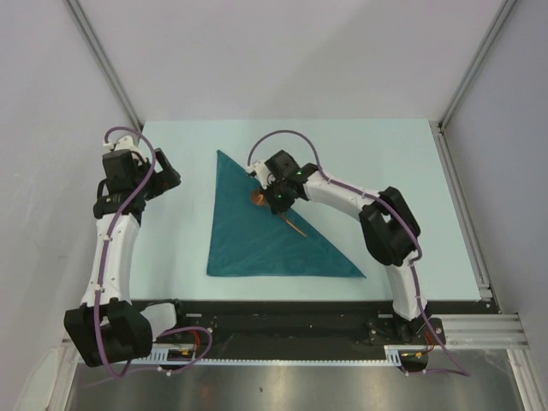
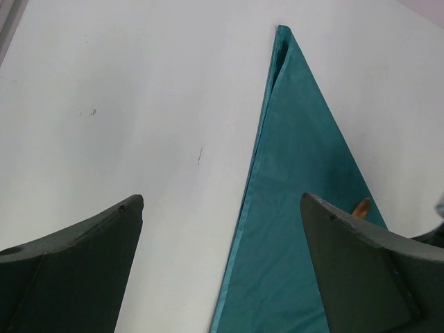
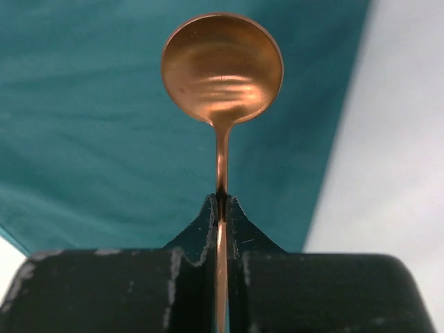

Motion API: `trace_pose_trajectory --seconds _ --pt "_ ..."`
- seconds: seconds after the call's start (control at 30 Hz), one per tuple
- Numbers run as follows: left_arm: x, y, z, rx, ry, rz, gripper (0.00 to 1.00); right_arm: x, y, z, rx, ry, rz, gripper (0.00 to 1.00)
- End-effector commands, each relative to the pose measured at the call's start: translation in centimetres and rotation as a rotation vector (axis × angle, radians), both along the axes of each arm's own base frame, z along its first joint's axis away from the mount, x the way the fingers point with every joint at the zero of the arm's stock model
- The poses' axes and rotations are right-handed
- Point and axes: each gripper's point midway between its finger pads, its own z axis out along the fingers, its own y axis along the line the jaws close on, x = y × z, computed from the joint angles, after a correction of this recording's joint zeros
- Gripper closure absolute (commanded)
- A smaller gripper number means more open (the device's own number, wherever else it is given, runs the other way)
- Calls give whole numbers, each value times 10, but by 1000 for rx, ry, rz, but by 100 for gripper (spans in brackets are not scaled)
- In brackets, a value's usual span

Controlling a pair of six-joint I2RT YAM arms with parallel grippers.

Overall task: Fold the napkin, place the utensils inside, and roll it up
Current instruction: Place the utensil onto the napkin

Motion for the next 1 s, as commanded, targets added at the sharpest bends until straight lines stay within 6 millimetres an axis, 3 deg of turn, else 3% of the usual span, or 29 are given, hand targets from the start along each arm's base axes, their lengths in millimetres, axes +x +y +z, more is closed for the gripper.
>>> trace_pose_trajectory --seconds 0.0,0.97 --pt "-1 3 13 28 -49 -7 0 -1 6 -7 -62 47 50 100" --pt "-2 2 12 26 -50 -11 0 16 6 -40 -133 87 -81 100"
